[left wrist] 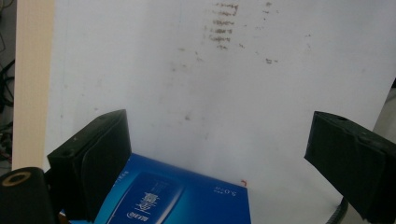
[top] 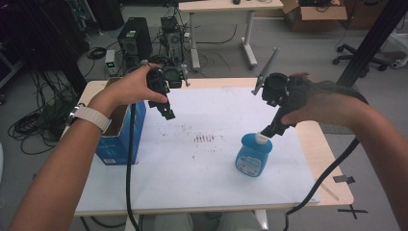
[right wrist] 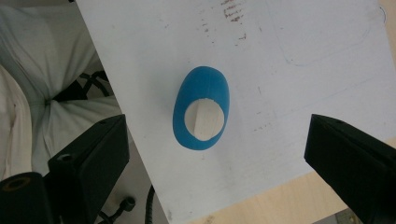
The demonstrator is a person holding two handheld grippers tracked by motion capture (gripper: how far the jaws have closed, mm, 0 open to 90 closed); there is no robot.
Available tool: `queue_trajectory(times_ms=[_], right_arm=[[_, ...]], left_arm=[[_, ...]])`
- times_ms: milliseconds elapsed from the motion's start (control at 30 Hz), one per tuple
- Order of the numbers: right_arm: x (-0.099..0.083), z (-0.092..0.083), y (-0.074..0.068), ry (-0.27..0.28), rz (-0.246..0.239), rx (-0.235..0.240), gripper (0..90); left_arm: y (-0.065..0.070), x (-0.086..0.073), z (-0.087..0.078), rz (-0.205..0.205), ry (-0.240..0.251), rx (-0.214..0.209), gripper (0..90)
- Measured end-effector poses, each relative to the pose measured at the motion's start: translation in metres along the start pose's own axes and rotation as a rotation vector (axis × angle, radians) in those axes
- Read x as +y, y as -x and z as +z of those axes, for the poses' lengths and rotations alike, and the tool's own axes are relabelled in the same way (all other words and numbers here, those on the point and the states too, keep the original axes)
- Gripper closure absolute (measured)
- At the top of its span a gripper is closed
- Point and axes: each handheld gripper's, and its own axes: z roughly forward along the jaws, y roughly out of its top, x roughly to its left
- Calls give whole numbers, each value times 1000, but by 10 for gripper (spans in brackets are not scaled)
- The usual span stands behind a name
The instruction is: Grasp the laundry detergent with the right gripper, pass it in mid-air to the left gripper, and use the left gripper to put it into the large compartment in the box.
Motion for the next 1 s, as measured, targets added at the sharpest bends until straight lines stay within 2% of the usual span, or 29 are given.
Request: queue_trajectory(times_ms=[367,1000], right_arm=[[-21,-1,0,-3,18,5,67],[-36,1,-1,-12,26,1,66]], left_arm=[[2,-1,0,0,1,2,73],[3,-1,1,-1,5,-4,74]])
